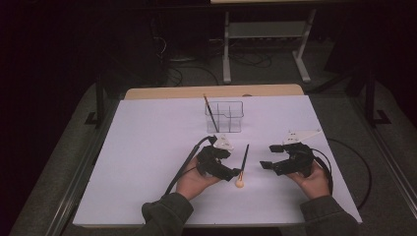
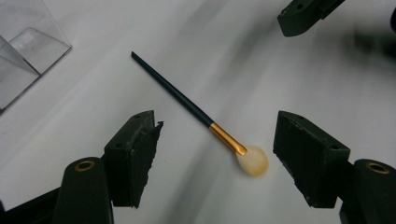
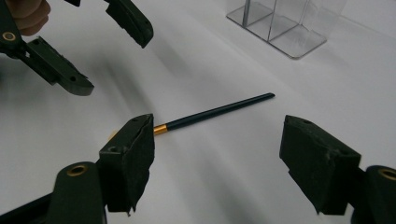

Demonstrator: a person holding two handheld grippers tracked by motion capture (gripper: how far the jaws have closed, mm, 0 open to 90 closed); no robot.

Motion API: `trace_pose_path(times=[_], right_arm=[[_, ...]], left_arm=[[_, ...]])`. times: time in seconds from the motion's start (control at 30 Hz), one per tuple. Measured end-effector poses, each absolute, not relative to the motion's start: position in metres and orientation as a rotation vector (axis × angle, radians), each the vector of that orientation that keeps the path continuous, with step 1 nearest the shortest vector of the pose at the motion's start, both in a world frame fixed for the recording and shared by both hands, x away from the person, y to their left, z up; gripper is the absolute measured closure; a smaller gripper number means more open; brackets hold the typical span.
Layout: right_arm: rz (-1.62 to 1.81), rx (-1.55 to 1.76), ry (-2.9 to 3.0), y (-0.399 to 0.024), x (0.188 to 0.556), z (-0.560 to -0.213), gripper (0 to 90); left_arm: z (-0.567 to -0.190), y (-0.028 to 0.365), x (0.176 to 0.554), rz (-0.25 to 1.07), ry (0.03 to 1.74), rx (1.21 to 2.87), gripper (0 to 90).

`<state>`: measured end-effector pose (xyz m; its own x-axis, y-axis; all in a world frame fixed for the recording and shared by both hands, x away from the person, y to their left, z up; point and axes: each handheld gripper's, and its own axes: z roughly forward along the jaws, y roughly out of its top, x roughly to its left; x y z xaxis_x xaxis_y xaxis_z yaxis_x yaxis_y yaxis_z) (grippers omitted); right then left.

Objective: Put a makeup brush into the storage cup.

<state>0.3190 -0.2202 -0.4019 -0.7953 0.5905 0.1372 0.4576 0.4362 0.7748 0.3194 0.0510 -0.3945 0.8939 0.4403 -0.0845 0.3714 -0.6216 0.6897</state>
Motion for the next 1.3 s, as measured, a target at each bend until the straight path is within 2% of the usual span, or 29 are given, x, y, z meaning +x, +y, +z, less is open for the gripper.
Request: trace_pose_path(times=[0.63,1.3], right_arm=[[1.293,0.908,2.526,-0.221,0.319,-0.401,25.7],[1.31,0.904,2.519,-0.223,0.32,-0.401,25.8]], left_arm=[[-0.407,0.025,0.329,0.121,0.635,2.375,34.3],[-0.414,0.01,0.335,0.1,0.696,2.433,44.4]])
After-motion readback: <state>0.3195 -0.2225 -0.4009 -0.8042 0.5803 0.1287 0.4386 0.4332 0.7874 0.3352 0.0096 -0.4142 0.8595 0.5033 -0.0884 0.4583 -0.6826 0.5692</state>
